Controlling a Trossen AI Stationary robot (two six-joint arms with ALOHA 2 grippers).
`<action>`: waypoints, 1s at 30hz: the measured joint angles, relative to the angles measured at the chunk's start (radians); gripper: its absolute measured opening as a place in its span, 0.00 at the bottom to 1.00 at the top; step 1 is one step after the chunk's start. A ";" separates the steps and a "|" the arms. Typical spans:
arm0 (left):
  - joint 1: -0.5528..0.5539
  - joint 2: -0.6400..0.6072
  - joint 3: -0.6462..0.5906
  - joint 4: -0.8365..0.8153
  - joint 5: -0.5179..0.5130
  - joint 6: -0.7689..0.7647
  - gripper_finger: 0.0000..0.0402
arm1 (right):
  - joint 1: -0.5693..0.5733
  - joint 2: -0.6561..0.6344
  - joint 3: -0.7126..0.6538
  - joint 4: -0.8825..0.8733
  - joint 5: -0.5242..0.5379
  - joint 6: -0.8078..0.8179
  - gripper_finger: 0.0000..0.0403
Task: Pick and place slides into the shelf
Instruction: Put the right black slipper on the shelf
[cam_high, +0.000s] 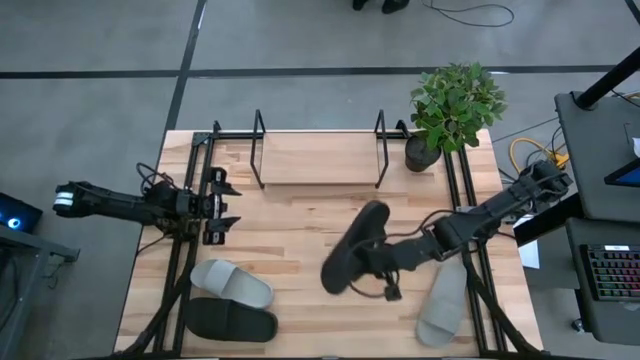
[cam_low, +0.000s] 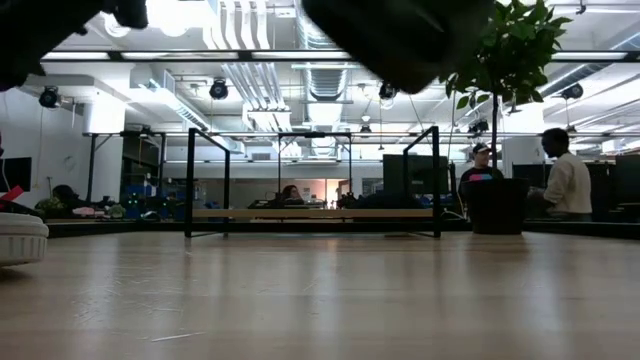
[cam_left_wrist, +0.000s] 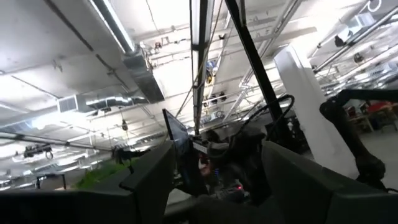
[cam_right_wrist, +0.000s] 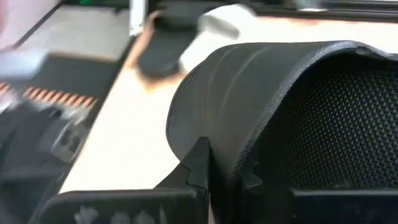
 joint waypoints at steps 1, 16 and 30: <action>-0.004 0.024 0.023 -0.007 0.010 0.018 0.57 | -0.015 0.000 0.005 0.000 0.013 0.015 0.03; -0.169 0.400 0.433 -0.410 -0.274 0.491 0.57 | -0.160 -0.003 0.030 -0.005 0.023 0.161 0.03; -0.387 0.523 0.456 -0.342 -0.726 0.889 0.57 | -0.193 -0.035 0.030 0.006 0.024 0.192 0.03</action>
